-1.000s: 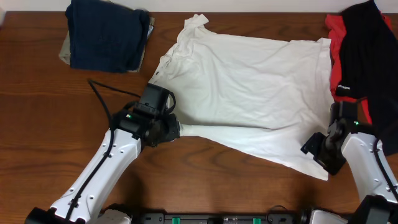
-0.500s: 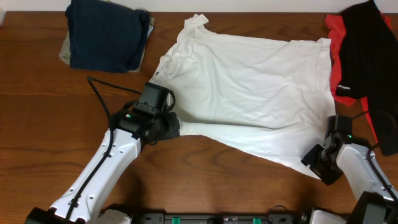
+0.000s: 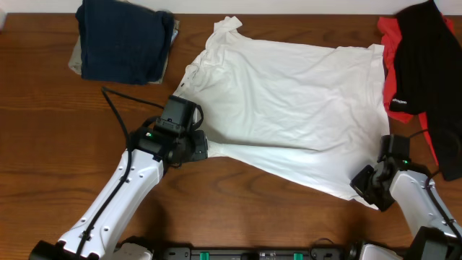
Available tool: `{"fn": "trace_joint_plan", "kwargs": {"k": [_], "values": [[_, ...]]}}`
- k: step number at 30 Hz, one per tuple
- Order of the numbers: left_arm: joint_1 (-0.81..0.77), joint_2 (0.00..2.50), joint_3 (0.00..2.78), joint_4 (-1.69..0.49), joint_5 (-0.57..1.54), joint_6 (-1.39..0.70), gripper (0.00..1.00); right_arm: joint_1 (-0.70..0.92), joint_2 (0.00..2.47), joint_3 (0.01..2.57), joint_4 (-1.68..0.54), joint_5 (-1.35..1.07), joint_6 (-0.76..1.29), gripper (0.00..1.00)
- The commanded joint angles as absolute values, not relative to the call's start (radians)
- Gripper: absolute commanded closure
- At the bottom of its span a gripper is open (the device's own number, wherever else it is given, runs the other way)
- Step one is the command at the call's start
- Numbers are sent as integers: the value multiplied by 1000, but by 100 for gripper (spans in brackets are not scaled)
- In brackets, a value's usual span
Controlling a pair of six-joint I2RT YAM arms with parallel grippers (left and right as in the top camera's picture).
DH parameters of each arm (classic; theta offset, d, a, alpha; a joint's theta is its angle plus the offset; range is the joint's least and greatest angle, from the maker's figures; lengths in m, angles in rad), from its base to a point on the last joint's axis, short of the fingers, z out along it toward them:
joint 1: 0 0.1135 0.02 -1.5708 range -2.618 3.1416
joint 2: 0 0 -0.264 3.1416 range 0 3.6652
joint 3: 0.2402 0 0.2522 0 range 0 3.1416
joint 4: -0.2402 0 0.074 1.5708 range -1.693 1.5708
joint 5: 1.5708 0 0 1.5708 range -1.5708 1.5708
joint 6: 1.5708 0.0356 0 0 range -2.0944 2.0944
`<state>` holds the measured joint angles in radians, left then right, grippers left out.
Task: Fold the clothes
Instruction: 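Grasp the bottom hem with both grippers to lift it, then lift the bottom hem with both grippers and fold it up toward the collar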
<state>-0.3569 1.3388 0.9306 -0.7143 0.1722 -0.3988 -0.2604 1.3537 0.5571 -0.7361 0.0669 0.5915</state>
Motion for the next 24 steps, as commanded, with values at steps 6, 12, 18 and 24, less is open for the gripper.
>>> {"fn": "trace_joint_plan", "kwargs": {"k": [6, 12, 18, 24], "values": [[-352, 1331, 945, -712, 137, -361, 93, -317, 1356, 665, -857, 60, 522, 99], [-352, 1309, 1017, -738, 128, -358, 94, -320, 1246, 855, -869, 21, 419, 99], [-352, 1246, 1163, -820, 99, -340, 94, -320, 1204, 1071, -933, 9, 385, 99], [-352, 1165, 1248, -900, 95, -333, 94, -321, 1204, 1164, -1056, 7, 357, 99]]}}
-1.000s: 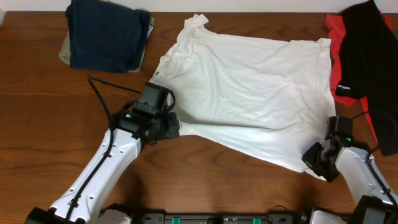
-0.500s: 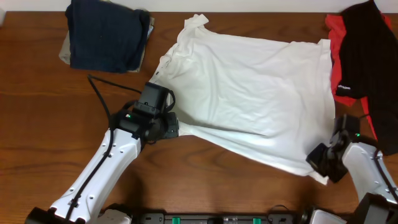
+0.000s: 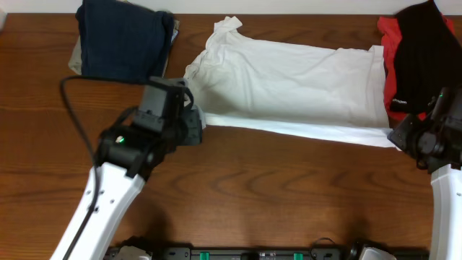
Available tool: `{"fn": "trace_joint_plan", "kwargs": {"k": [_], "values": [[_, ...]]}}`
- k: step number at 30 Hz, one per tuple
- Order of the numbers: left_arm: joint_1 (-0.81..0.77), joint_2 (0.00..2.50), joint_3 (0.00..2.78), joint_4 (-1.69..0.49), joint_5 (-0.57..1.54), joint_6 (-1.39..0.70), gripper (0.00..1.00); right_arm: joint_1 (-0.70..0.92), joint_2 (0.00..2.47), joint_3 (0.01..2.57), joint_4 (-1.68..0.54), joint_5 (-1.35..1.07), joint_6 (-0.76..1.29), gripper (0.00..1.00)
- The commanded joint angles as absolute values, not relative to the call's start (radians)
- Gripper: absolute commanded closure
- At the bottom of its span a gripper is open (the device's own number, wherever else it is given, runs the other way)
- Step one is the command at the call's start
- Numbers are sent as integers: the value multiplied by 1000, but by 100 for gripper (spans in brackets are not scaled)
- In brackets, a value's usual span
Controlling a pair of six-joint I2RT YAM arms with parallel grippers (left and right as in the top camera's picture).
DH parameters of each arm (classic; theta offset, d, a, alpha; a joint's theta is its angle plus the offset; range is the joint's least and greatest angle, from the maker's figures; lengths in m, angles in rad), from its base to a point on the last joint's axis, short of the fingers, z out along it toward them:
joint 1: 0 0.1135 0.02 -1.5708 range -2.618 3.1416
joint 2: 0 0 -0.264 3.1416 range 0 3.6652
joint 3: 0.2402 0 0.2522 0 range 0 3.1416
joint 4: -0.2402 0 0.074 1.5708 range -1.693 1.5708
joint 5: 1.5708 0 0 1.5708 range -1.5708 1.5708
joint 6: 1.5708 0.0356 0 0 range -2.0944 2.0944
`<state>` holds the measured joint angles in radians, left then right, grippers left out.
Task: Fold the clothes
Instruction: 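Lift the bottom hem with both grippers and fold it up toward the collar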
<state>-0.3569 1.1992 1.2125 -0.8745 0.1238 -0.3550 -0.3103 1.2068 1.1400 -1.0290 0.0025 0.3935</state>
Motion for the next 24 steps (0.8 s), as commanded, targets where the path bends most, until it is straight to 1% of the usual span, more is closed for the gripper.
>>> {"fn": "trace_joint_plan", "kwargs": {"k": [1, 6, 10, 13, 17, 24], "values": [[-352, 1152, 1252, -911, 95, -333, 94, -321, 1204, 1165, -1071, -3, 348, 99], [-352, 1114, 1254, -971, 95, -333, 94, -321, 1205, 1165, -1162, -35, 317, 99], [-353, 1143, 1247, -1014, 93, -334, 94, -321, 1214, 1164, -1171, -28, 305, 99], [-353, 1201, 1230, -1008, 75, -333, 94, -321, 1248, 1163, -1130, -26, 305, 99], [-353, 1325, 1225, -984, 0, -333, 94, -321, 1346, 1163, -1046, -26, 305, 99], [-353, 1554, 1225, -782, -17, -321, 94, -320, 1543, 1163, -876, -36, 306, 99]]}}
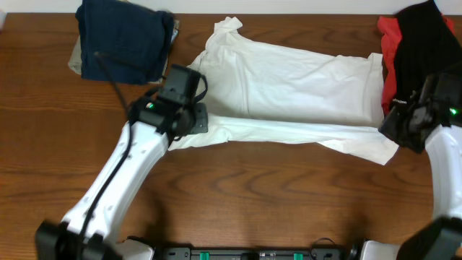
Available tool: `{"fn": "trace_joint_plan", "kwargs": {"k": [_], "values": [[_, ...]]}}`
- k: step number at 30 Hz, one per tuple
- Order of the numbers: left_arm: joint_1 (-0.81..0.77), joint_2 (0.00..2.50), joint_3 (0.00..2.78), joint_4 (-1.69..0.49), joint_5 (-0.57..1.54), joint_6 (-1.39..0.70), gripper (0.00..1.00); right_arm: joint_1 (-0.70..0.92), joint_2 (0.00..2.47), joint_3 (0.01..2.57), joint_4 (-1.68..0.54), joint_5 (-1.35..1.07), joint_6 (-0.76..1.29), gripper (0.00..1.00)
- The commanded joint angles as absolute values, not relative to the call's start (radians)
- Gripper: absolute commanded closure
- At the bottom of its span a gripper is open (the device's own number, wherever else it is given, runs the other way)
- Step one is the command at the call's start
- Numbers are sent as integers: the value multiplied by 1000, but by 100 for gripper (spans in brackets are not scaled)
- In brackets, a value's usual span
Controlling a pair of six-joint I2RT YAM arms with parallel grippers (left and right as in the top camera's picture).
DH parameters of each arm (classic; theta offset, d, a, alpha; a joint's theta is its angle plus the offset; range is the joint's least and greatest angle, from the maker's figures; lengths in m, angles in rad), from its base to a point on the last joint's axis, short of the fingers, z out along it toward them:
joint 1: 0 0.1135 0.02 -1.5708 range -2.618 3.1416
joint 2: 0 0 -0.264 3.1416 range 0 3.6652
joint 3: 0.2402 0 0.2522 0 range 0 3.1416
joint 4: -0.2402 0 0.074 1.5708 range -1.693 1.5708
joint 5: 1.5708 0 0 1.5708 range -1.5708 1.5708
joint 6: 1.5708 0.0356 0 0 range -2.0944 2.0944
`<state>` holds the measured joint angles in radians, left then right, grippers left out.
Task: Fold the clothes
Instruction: 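Lift the bottom hem with both grippers and fold it up toward the collar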
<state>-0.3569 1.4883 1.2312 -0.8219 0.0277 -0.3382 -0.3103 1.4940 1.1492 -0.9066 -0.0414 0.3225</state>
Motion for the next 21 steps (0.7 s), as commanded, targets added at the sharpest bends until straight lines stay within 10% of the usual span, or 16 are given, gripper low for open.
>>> {"fn": "trace_joint_plan", "kwargs": {"k": [1, 21], "values": [[-353, 1591, 1225, -748, -17, -315, 94, -319, 1569, 1163, -845, -36, 305, 99], [-352, 1918, 1225, -287, -99, -287, 94, -184, 1899, 1163, -357, -102, 272, 99]]}}
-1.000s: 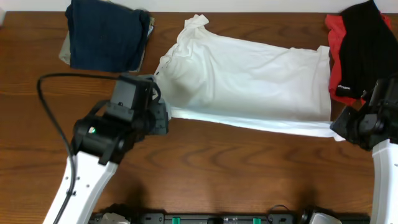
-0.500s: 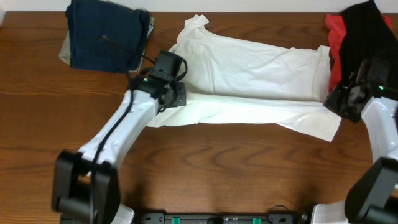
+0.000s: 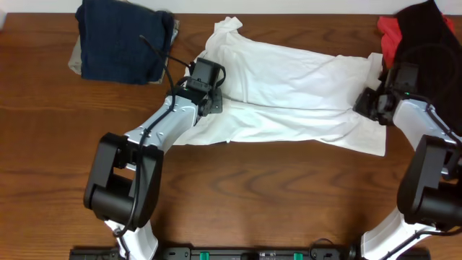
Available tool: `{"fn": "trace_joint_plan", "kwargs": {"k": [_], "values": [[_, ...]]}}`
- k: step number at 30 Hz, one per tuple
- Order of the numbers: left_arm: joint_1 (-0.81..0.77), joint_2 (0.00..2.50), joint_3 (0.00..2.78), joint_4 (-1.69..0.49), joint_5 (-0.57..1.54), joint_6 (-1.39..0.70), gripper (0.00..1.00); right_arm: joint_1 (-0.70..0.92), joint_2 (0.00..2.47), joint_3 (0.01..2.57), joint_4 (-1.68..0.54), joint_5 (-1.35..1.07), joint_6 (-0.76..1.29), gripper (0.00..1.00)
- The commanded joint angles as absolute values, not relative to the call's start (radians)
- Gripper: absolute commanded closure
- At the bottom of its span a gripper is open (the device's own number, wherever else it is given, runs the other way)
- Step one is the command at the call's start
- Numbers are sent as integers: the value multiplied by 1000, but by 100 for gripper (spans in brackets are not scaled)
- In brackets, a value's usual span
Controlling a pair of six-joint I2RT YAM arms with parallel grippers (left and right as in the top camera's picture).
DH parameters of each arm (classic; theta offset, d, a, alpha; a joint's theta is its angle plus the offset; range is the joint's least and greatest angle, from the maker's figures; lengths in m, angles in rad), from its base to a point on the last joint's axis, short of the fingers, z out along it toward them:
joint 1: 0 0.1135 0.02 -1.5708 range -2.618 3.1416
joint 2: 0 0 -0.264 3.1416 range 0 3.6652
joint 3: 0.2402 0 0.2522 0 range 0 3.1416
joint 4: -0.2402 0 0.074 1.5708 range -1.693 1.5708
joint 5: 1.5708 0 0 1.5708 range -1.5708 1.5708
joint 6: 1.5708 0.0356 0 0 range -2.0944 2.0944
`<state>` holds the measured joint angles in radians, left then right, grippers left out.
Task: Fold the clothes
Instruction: 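Lift the bottom hem with both grippers and fold it up toward the collar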
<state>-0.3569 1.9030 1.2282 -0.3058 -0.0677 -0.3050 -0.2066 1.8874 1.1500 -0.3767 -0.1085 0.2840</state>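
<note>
A white T-shirt (image 3: 289,87) lies across the far middle of the wooden table (image 3: 253,188), collar to the far left. Its near half is folded up over the body, leaving a crease and a loose edge along the front (image 3: 289,133). My left gripper (image 3: 215,101) rests low on the shirt's left side, shut on the folded-over fabric. On the shirt's right edge my right gripper (image 3: 366,102) is also shut on the cloth. The wrist bodies hide both sets of fingertips.
A folded navy garment (image 3: 123,40) sits at the far left on top of a beige one (image 3: 75,56). A black garment (image 3: 426,43) over a red one (image 3: 388,29) lies at the far right, close to my right arm.
Both grippers have moved farther from the front edge and lower, onto the shirt. The carried hem now lies over the body, and the fold looks flatter and wider.
First both grippers held the shirt's near hem at the front corners, the shirt spread flat. Then the hem was raised and drawn toward the far side as a narrow band. Then it hung over the shirt's middle, and now it lies folded on the body.
</note>
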Motion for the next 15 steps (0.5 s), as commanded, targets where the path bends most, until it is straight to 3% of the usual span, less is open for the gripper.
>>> {"fn": "trace_joint_plan", "kwargs": {"k": [1, 11, 12, 13, 14, 15], "values": [[-352, 1919, 1225, -279, -98, -287, 94, -182, 1900, 1163, -346, -96, 272, 99], [-352, 1921, 1225, -255, -99, -262, 93, -216, 1900, 1163, -275, -94, 276, 99], [-352, 1921, 1225, -254, -99, -262, 85, -216, 1900, 1163, -276, -94, 275, 98], [-352, 1921, 1225, -252, -99, -262, 57, -216, 1900, 1163, -276, -94, 271, 83], [-352, 1921, 1225, -251, -100, -253, 32, -216, 1900, 1163, -276, -97, 267, 60], [-352, 1921, 1225, -251, -100, -229, 16, -216, 1900, 1163, -277, -103, 267, 33]]}}
